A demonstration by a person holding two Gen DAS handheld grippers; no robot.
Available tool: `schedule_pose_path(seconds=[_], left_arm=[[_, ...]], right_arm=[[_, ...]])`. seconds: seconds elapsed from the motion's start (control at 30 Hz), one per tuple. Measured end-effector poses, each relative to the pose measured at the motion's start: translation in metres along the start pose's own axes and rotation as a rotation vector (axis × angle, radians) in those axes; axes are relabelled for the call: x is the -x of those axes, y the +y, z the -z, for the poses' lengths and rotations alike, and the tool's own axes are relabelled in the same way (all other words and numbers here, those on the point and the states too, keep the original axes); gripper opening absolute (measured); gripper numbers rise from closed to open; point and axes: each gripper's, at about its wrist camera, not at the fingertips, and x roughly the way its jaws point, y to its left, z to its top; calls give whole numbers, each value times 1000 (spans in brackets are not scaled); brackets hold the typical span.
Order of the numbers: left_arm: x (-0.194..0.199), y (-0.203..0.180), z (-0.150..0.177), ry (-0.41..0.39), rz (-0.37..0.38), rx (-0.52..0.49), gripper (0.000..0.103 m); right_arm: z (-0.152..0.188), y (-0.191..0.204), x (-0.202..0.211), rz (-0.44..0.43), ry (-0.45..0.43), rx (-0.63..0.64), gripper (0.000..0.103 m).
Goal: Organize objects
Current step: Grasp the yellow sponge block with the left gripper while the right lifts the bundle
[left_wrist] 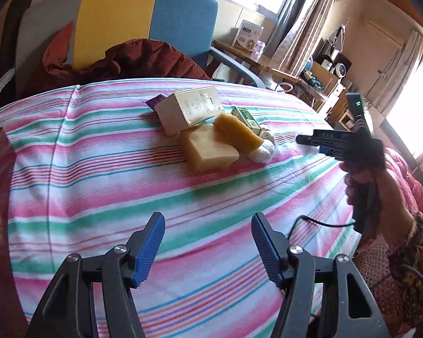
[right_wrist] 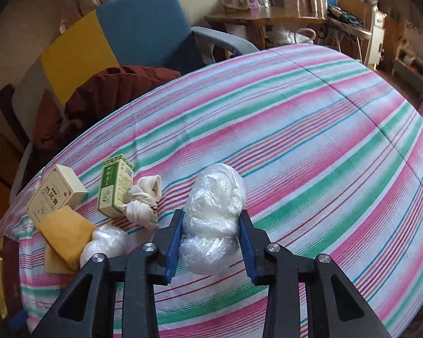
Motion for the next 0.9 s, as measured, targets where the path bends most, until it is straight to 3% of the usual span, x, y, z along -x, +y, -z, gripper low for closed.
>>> schedule_pose_path(seconds=[0.2, 0.3, 0.57, 0.63, 0.67, 0.73, 0.9], left_arm=[[-48, -14, -31, 58, -39, 0, 70], [-70, -19, -44, 77, -66, 19, 76], [-107, -24, -63, 58, -197, -23, 79], [-112, -18, -63, 53, -198, -24, 79], [-112, -15, -62, 45, -189, -23, 78], [-108, -15, -60, 10, -152, -34, 64], [-94, -11, -46, -10, -117, -49, 58]], right_arm=[[3, 17, 17, -32, -46, 90, 38], [3, 20, 18, -53, -55, 102, 38], [1, 20, 18, -113, -47, 77, 38], [0, 19, 18, -118, -45, 71, 38], [0, 19, 19, -123, -44, 66, 38], [0, 18, 19, -124, -43, 60, 38], [1, 19, 17, -125, -37, 66, 38]])
